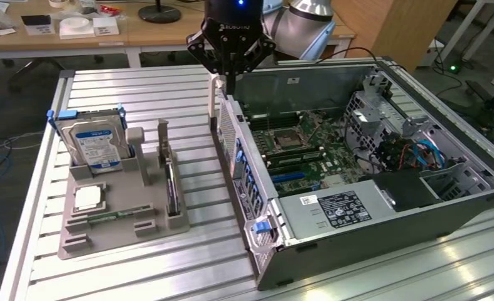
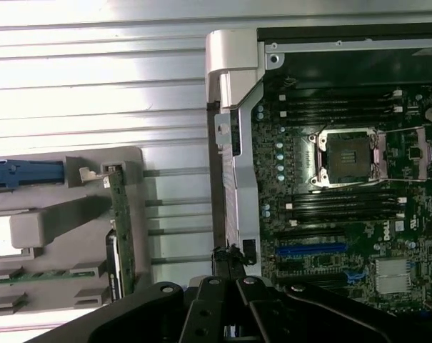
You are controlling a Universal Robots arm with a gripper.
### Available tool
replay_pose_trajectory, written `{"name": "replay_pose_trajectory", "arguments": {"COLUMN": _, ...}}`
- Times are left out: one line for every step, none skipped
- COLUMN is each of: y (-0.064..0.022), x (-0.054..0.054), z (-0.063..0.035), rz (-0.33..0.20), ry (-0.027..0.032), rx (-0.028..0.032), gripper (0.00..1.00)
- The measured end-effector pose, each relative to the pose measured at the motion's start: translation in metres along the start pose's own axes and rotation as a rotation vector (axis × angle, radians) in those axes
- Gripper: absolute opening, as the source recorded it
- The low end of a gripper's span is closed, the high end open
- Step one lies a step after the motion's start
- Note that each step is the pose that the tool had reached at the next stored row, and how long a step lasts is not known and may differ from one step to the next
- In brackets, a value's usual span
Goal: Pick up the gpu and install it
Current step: 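Reach for the gpu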
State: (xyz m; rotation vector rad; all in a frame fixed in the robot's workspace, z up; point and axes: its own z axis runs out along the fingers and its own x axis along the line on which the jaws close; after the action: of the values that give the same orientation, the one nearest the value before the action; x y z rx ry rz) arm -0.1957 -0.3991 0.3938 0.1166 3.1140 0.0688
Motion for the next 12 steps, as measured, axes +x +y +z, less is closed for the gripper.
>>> {"name": "replay_pose_trajectory", "arguments": {"y": -0.0001, "x": 0.0007, "z": 0.0000, "rz": 0.000, "ry": 0.0000, "rx": 0.0000, "gripper": 0.11}}
{"name": "replay_pose_trajectory", "arguments": {"y": -0.0002, "x": 0.0015, "z": 0.0000, "rz": 0.000, "ry": -0.0001, "rx": 0.0000, "gripper": 0.11}}
{"name": "replay_pose_trajectory", "arguments": {"y": -0.0003, "x": 0.0022, "z": 0.0000, "rz": 0.000, "ry": 0.0000, "rx": -0.0001, "gripper": 0.11}}
{"name": "replay_pose_trajectory", "arguments": {"y": -0.0003, "x": 0.0030, "z": -0.0001, "rz": 0.000, "ry": 0.0000, "rx": 0.0000, "gripper": 0.11}}
{"name": "replay_pose_trajectory", "arguments": {"y": -0.0004, "x": 0.0037, "z": -0.0001, "rz": 0.000, "ry": 0.0000, "rx": 0.0000, "gripper": 0.11}}
{"name": "replay_pose_trajectory", "arguments": {"y": -0.0005, "x": 0.0044, "z": -0.0001, "rz": 0.000, "ry": 0.0000, "rx": 0.0000, "gripper": 0.11}}
{"name": "replay_pose_trajectory", "arguments": {"y": -0.0006, "x": 0.0052, "z": -0.0002, "rz": 0.000, "ry": 0.0001, "rx": 0.0000, "gripper": 0.11}}
{"name": "replay_pose_trajectory", "arguments": {"y": -0.0007, "x": 0.0060, "z": -0.0002, "rz": 0.000, "ry": 0.0000, "rx": 0.0000, "gripper": 0.11}}
{"name": "replay_pose_trajectory", "arguments": {"y": -0.0007, "x": 0.0067, "z": -0.0002, "rz": 0.000, "ry": 0.0000, "rx": -0.0001, "gripper": 0.11}}
{"name": "replay_pose_trajectory", "arguments": {"y": -0.0008, "x": 0.0075, "z": -0.0002, "rz": 0.000, "ry": -0.0001, "rx": -0.0001, "gripper": 0.11}}
{"name": "replay_pose_trajectory", "arguments": {"y": -0.0009, "x": 0.0083, "z": -0.0002, "rz": 0.000, "ry": -0.0001, "rx": -0.0001, "gripper": 0.11}}
{"name": "replay_pose_trajectory", "arguments": {"y": -0.0010, "x": 0.0090, "z": -0.0002, "rz": 0.000, "ry": -0.0001, "rx": 0.0000, "gripper": 0.11}}
